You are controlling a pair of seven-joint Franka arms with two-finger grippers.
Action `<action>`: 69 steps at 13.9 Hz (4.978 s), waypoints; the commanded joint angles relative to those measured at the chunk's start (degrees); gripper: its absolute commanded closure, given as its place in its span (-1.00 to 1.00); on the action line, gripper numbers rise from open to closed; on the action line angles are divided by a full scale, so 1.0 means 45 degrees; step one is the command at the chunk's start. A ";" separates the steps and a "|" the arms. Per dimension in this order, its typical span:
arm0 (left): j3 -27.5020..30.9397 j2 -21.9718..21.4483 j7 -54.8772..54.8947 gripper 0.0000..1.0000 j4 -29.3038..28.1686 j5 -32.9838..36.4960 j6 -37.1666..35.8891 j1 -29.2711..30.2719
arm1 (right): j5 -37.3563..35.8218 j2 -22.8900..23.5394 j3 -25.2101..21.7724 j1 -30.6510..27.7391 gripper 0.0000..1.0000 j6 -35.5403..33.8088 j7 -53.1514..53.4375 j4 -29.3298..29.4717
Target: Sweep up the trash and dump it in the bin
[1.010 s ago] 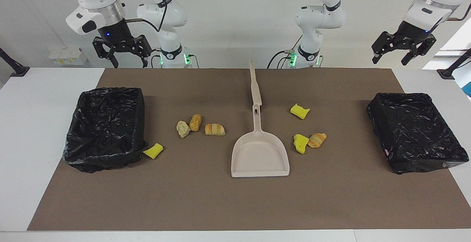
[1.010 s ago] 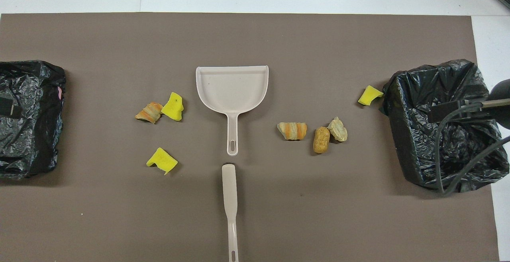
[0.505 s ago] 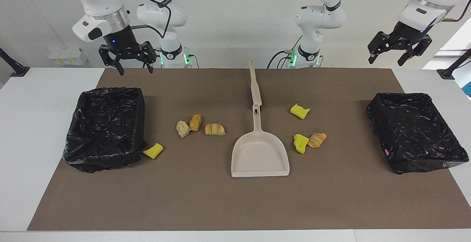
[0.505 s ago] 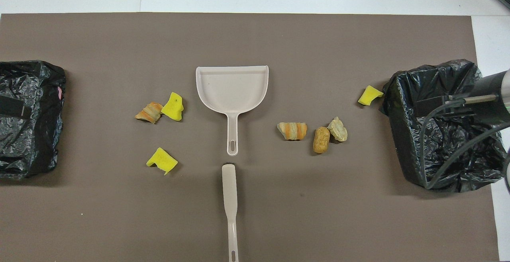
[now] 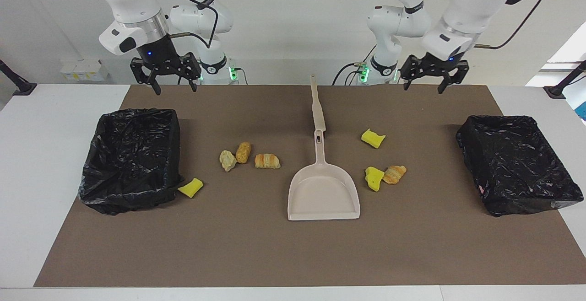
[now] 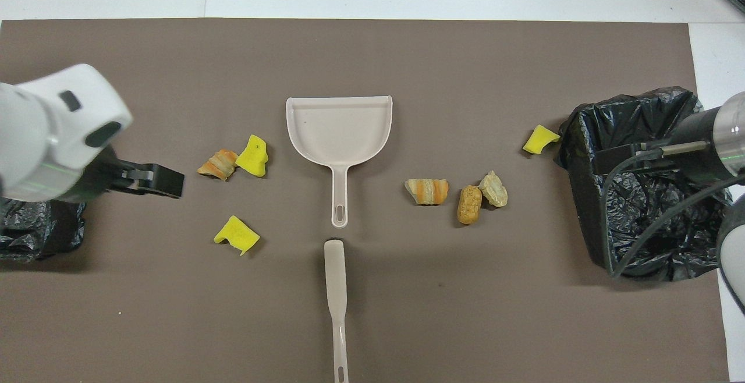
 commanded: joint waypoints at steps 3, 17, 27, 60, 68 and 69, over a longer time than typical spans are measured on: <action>0.0164 -0.2646 -0.2655 -1.00 -0.5243 -0.0022 0.3064 -0.2351 | 0.0196 -0.0070 0.0082 -0.0076 -1.00 0.0314 0.0155 -0.0753; 0.0145 -0.1538 -0.6954 -1.00 -1.0253 -0.0276 0.8910 -0.8311 | 0.0080 -0.0284 0.0063 0.0391 -1.00 0.0802 -0.0685 -0.2257; 0.0145 -0.1576 -0.7071 -0.80 -1.0467 -0.0843 0.8755 -0.8702 | -0.0077 -0.0382 0.0063 0.0510 -1.00 0.0705 -0.0880 -0.2317; 0.0301 0.0571 0.2828 1.00 -0.5351 0.0739 0.5784 0.2858 | -0.2887 0.5923 0.0141 0.7678 -1.00 0.7533 0.8963 0.0711; 0.0301 0.0944 0.4920 1.00 -0.5448 0.0739 0.6605 0.4012 | -0.4081 0.6806 0.0161 0.7971 -0.74 0.8441 0.8553 -0.0012; 0.0301 0.0944 0.4902 1.00 -0.5506 0.0739 0.6586 0.3994 | -0.4042 0.6747 0.0199 0.7990 -0.64 0.8400 0.8534 -0.0128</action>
